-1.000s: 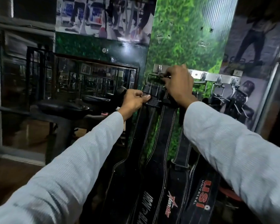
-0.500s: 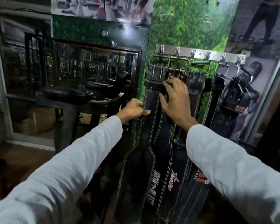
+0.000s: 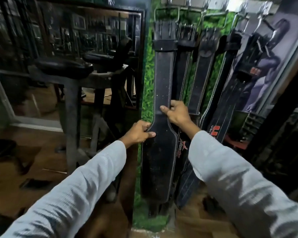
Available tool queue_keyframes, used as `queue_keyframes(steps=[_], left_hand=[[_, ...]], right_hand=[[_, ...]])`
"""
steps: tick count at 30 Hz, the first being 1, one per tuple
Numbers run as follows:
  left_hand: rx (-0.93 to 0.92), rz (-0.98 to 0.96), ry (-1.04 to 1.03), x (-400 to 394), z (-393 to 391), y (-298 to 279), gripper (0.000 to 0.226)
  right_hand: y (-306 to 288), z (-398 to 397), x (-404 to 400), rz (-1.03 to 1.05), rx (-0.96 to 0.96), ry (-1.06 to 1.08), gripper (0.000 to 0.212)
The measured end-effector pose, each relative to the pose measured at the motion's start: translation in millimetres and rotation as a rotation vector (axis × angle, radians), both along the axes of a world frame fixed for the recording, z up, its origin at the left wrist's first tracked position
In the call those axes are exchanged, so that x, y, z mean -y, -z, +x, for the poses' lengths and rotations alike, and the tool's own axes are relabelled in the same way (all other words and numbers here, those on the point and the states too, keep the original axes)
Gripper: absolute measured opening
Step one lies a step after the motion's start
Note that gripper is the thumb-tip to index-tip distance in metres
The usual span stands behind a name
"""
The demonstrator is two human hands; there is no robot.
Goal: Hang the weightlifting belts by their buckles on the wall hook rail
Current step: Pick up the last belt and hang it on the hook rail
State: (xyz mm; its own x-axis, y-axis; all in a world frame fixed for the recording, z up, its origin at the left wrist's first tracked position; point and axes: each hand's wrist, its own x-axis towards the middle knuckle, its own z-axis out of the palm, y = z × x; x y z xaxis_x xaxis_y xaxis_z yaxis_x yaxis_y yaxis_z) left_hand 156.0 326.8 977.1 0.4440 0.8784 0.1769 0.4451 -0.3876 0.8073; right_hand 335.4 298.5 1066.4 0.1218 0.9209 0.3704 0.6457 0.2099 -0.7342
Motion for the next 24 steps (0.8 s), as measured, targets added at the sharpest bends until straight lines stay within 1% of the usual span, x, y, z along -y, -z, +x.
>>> queue_keyframes(steps=[1,3,4,6,7,8,9,10,12,14,16,17,18,19,21,23,24], left_hand=[[0.036,0.012,-0.001,5,1,1,0.026],[0.061,-0.005,-0.021,10,1,4,0.036],[0.066,-0.02,-0.021,11,0,8,0.04],[0.111,-0.046,-0.011,13,0,23,0.045],[0.138,-0.043,-0.004,22,-2,23,0.041],[0.168,-0.033,-0.008,31,-3,22,0.033],[0.198,-0.034,-0.004,39,-4,18,0.025],[0.224,-0.05,0.015,48,-6,13,0.02],[0.287,-0.089,0.025,65,-11,6,0.025],[0.39,-0.126,-0.015,89,-11,7,0.027],[0.537,-0.11,-0.152,124,-6,17,0.015],[0.583,-0.084,-0.26,141,-2,22,0.015],[0.589,-0.084,-0.377,162,1,25,0.027],[0.555,-0.083,-0.479,181,4,28,0.041],[0.456,-0.073,-0.636,219,9,31,0.063],[0.42,-0.057,-0.725,253,17,26,0.072],[0.416,-0.034,-0.756,270,22,19,0.074]], right_hand=[[-2,2,1,-0.014,-0.033,-0.026,0.028],[5,9,8,-0.122,-0.08,-0.078,0.029],[18,12,16,-0.191,-0.042,-0.065,0.033],[56,20,29,-0.234,0.061,0.019,0.053],[68,21,35,-0.215,0.065,0.056,0.061],[77,24,35,-0.209,0.063,0.073,0.062],[75,22,39,-0.213,0.058,0.071,0.057],[67,17,49,-0.232,0.022,0.054,0.05],[65,12,69,-0.273,-0.125,-0.007,0.039],[77,10,97,-0.276,-0.274,-0.03,0.042],[85,7,123,-0.235,-0.381,-0.05,0.043],[84,5,132,-0.223,-0.427,-0.072,0.041],[82,3,145,-0.224,-0.471,-0.097,0.04],[83,1,159,-0.22,-0.482,-0.127,0.039],[96,0,197,-0.25,-0.441,-0.132,0.046],[114,-8,243,-0.206,-0.444,-0.026,0.059],[117,-13,264,-0.141,-0.426,0.077,0.066]])
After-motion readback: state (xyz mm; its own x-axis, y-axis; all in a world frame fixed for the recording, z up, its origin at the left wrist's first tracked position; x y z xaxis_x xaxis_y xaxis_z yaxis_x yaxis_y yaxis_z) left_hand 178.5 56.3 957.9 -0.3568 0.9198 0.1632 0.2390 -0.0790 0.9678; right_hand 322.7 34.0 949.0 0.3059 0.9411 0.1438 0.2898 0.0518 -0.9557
